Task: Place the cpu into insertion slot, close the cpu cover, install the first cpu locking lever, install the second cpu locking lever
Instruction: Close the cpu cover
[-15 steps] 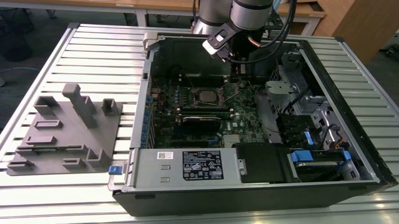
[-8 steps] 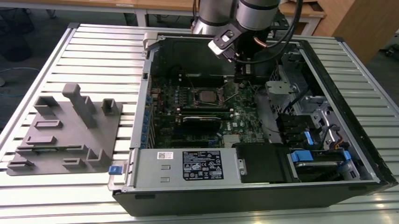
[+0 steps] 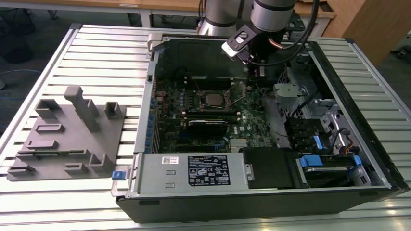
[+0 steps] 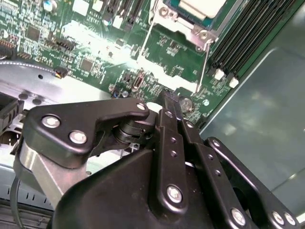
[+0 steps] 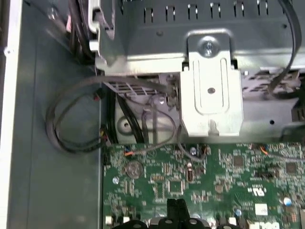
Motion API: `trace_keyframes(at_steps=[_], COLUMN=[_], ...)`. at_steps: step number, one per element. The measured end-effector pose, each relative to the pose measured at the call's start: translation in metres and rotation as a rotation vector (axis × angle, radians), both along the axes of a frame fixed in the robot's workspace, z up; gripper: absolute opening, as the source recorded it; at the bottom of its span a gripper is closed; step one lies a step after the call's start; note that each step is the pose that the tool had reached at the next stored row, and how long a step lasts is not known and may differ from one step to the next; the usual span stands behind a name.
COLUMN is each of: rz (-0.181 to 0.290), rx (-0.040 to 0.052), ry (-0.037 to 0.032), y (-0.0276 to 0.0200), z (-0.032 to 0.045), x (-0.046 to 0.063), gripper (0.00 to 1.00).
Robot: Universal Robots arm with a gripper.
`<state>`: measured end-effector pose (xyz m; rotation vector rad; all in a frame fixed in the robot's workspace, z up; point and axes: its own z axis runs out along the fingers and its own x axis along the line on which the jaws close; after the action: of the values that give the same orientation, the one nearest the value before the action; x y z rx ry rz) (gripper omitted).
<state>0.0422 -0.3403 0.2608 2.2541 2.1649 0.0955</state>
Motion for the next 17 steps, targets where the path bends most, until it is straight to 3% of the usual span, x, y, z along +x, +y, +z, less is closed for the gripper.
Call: trace_keyframes(at_steps=[5,13,17], rz=[0.0,0.0,0.0], rx=[0.0,0.0,-0.0002], ry=[0.0,0.0,0.0001], y=[0.0,0.0,0.0], z=[-0.0018,-0.0155,-0.0166], x=[0.004,0.006,0.006], gripper=[0.11,0.11,0.11])
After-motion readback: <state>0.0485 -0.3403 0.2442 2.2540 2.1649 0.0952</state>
